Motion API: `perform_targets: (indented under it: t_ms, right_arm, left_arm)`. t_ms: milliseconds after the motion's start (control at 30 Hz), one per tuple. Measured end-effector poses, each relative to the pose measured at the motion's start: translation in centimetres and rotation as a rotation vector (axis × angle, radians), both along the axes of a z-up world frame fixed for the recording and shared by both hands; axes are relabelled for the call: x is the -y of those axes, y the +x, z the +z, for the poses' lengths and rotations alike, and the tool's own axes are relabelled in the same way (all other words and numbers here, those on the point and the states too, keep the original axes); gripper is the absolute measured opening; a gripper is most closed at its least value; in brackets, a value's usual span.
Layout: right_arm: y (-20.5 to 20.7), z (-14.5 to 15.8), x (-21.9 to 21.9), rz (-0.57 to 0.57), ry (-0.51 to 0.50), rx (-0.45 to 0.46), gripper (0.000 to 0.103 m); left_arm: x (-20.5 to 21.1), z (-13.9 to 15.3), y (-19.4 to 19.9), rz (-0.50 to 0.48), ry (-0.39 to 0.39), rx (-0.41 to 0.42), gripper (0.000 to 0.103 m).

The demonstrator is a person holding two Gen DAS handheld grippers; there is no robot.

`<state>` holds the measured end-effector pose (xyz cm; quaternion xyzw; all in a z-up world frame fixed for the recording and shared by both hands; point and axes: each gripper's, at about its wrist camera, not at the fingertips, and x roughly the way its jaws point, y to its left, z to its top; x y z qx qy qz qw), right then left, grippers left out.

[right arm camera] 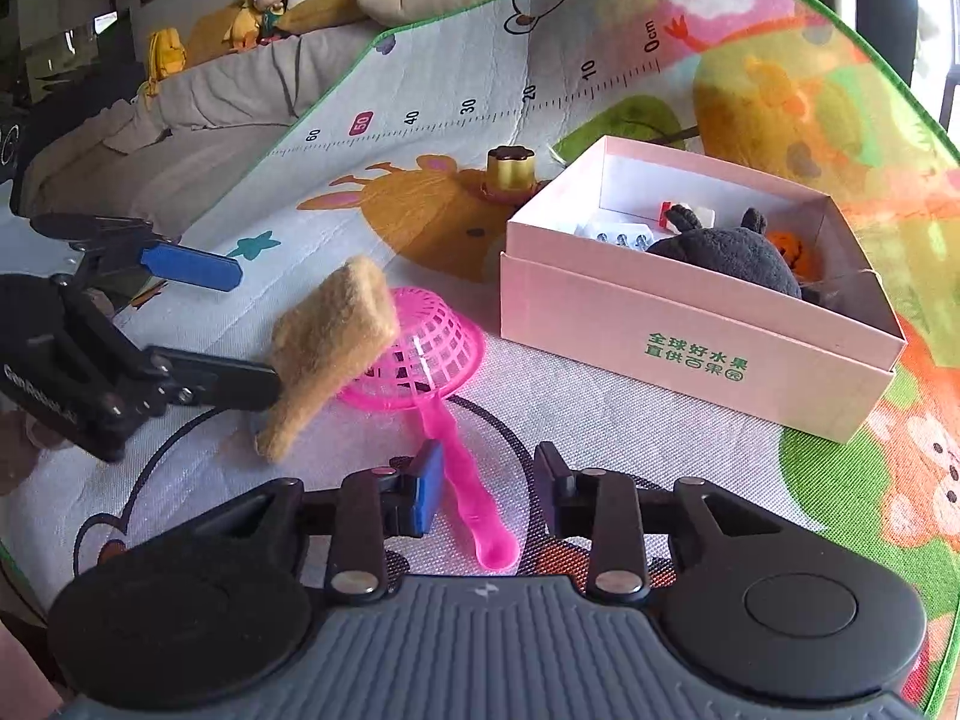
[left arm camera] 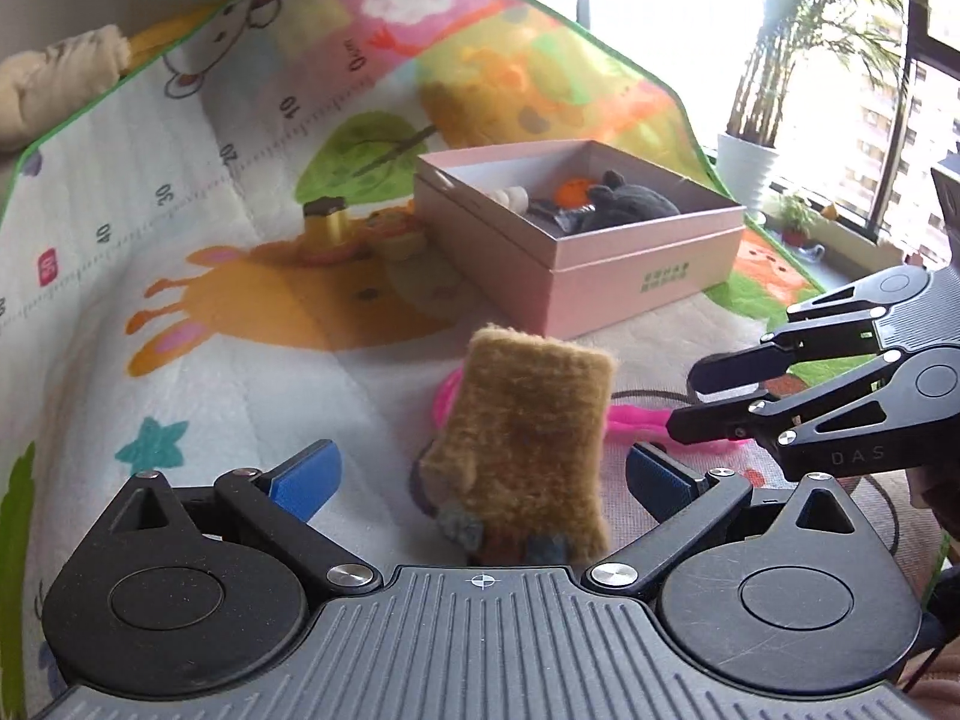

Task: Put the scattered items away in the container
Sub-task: 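Pass the tan fuzzy toy from the right gripper into the left gripper, then grasp the pink basket by its handle with the right gripper while the left holds the tan toy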

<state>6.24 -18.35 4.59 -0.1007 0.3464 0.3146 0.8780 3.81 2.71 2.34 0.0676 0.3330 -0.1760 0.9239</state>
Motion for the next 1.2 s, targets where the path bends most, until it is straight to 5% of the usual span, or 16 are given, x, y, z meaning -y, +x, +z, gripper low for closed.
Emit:
perform_targets:
  t_ms: [100,133,167,367,667,800,967,1200]
  right_arm:
    - [-0.2,-0.2,0.2,-0.007,0.003,-0.004,0.039]
    - [-0.3,-0.2,0.3,-0.010,0.004,-0.001,0.041]
    - [-0.3,-0.2,0.4,-0.012,0.004,0.001,0.042]
    - [-0.3,-0.4,0.4,-0.007,0.000,0.001,0.042]
    - [-2.3,0.1,-1.2,0.147,0.033,-0.051,0.043]
    - [-2.1,1.0,-2.8,0.112,0.014,0.068,0.079]
    - [0.9,0.5,-5.5,0.093,-0.005,0.055,0.086]
    - [2.4,-1.0,-8.5,0.125,-0.063,0.055,0.081]
  left_arm:
    - [0.9,-0.5,0.6,-0.004,0.005,0.000,0.101]
    - [1.0,-0.5,0.8,-0.003,0.002,-0.002,0.090]
    - [1.1,-0.6,1.0,-0.001,-0.001,-0.009,0.067]
    - [0.1,-0.6,0.6,0.027,-0.018,-0.016,0.061]
    - [-5.4,-0.4,-0.4,0.213,0.046,-0.047,0.065]
    - [-6.3,-0.4,-0.6,0.229,0.019,-0.058,0.071]
    - [-5.9,-0.6,-0.9,0.209,0.003,-0.058,0.085]
    - [-6.0,-1.1,-0.8,0.219,-0.006,-0.065,0.087]
